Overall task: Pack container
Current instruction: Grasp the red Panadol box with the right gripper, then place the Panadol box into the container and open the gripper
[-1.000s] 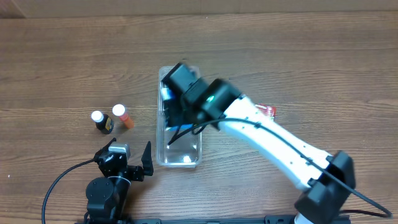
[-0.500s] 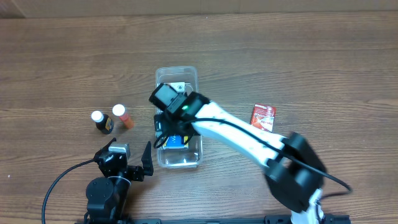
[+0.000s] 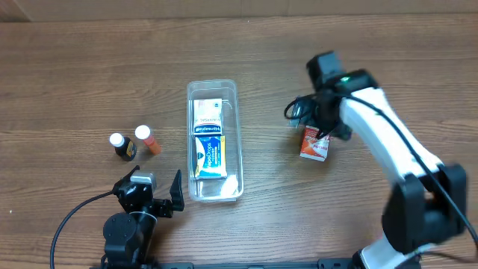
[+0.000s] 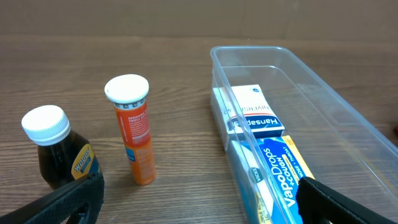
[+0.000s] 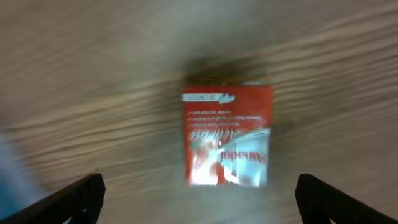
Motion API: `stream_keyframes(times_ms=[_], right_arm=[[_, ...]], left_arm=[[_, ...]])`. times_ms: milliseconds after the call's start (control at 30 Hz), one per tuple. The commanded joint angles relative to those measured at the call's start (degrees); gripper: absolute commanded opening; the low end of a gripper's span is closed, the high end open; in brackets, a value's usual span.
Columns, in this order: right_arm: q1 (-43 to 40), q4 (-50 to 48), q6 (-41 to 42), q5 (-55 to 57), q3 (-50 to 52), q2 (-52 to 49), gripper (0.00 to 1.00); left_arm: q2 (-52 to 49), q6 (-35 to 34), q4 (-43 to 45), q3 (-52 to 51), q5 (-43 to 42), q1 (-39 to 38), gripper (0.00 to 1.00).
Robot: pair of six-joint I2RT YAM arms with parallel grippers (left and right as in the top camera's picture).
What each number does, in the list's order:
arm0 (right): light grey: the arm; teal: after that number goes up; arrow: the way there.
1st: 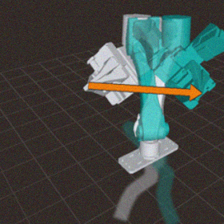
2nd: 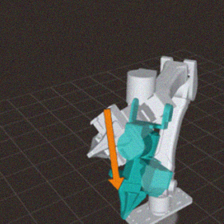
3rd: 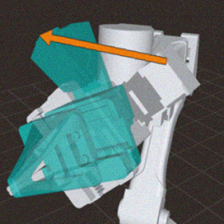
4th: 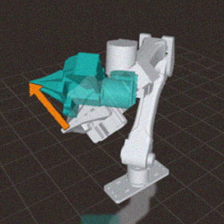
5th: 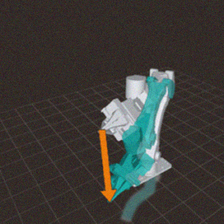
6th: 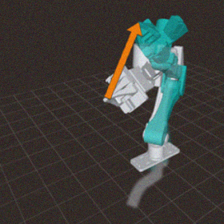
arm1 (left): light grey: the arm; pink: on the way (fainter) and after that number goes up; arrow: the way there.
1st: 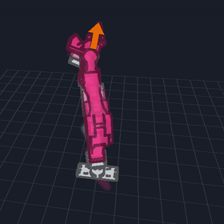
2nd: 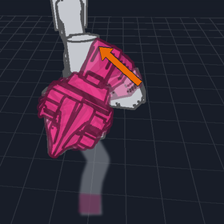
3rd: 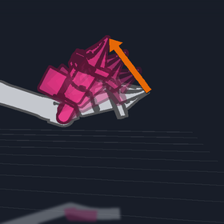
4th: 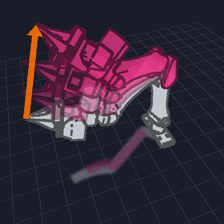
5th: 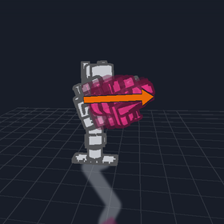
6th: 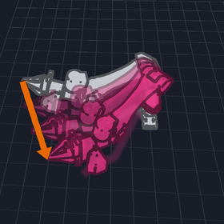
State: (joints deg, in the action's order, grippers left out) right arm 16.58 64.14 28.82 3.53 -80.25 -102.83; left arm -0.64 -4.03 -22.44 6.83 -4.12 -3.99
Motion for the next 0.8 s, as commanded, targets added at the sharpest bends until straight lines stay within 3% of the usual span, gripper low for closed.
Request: stream_keyframes(times_ms=[0, 167, 233, 300, 467, 567, 667, 767], right_arm=[[0.0, -3.87, -1.68, -0.59, 5.18, -4.15, 1.0], [-1.49, -7.78, -0.55, -0.7, 8.22, -8.2, 1.0], [-1.51, -9.6, -0.52, -1.64, 9.01, -9.18, 0.81], [-1.51, -8.37, -0.55, -1.68, 7.85, -8.15, 0.74], [-0.07, 2.64, -0.59, -1.75, -5.01, -0.9, 0.7], [6.67, 6.69, -0.57, -2.32, -17.0, 5.51, 0.68], [17.11, -1.25, 0.68, -2.29, -19.12, 7.78, 0.7], [24.68, -8.17, 1.22, -2.14, -18.36, 3.08, 0.7]], left_arm=[[0.33, 1.09, 0.2, -0.26, -0.39, 0.37, 1.0], [0.33, 1.07, 0.2, -0.26, -0.39, 0.37, 1.0], [0.33, 1.09, 0.22, -0.26, -0.39, 0.37, 1.0], [0.33, 1.09, 0.2, -0.26, -0.39, 0.37, 1.0], [0.33, 1.09, 0.2, -0.26, -0.39, 0.37, 1.0], [0.33, 1.09, 0.2, -0.26, -0.39, 0.37, 1.0], [0.33, 1.09, 0.2, -0.26, -0.39, 0.37, 1.0], [0.33, 1.09, 0.2, -0.26, -0.39, 0.37, 1.0]])
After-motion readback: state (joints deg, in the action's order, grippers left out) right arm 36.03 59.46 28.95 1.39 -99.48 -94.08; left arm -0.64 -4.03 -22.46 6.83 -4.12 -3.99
